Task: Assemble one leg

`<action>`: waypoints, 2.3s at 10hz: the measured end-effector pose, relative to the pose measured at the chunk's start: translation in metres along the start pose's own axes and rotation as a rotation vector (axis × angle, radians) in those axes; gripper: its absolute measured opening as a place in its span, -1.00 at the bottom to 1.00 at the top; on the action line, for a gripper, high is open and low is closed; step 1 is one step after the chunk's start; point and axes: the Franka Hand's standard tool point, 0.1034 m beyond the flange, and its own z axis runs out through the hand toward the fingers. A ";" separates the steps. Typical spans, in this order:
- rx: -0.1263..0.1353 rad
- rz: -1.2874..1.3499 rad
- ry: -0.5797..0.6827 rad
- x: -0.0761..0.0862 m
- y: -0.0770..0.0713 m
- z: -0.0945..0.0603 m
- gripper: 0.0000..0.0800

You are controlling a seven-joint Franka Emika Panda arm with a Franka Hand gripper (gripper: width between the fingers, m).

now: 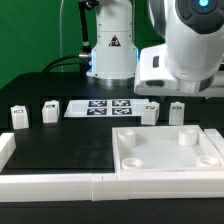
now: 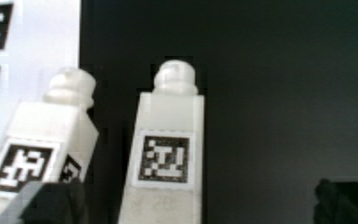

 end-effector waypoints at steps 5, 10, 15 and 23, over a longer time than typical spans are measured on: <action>-0.005 -0.003 -0.052 0.002 0.003 0.017 0.62; -0.011 0.001 -0.051 0.003 0.005 0.034 0.62; -0.011 0.003 -0.053 0.003 0.006 0.035 -0.01; -0.021 0.006 -0.079 -0.014 0.003 0.013 -0.28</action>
Offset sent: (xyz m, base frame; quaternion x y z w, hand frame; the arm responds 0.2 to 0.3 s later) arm -0.0035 -0.0016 -0.0063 -0.0080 0.0101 -0.0006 0.9999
